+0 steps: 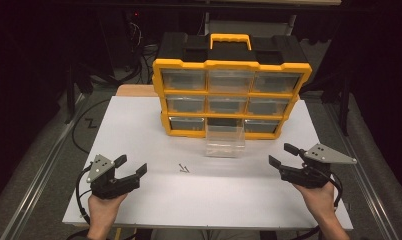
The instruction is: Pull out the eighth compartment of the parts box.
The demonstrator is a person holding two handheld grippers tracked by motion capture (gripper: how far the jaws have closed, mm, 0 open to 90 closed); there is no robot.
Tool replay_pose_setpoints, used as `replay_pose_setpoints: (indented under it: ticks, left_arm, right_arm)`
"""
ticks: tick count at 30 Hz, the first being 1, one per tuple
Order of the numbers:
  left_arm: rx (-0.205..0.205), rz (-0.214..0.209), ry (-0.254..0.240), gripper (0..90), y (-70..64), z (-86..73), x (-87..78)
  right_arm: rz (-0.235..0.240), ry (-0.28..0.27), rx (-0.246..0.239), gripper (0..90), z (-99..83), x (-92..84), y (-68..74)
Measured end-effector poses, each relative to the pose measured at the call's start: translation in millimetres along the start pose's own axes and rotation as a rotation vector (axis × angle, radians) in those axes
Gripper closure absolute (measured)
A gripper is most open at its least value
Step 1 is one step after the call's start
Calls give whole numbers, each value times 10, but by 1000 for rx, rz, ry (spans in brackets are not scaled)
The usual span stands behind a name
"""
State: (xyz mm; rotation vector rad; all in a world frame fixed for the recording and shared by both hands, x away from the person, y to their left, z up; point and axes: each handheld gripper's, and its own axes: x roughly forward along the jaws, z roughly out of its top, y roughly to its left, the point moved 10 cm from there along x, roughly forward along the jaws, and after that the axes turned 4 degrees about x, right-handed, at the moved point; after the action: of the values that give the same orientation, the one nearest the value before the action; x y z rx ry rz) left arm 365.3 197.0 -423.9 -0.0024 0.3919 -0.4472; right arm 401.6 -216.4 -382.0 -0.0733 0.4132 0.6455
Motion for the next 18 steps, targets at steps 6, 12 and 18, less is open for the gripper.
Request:
replay_pose_setpoints:
  ticks: [6,12,18]
  left_arm:
    - [1,0,1,215,-4,-1,4]
    - [3,0,0,215,-4,-1,0]
    - [3,1,0,214,-3,0,-1]
  right_arm:
    - [-8,-7,21,325,-31,-39,-34]
    - [-23,-28,35,335,-66,-59,-75]
    - [-35,-32,53,336,-105,-71,-119]
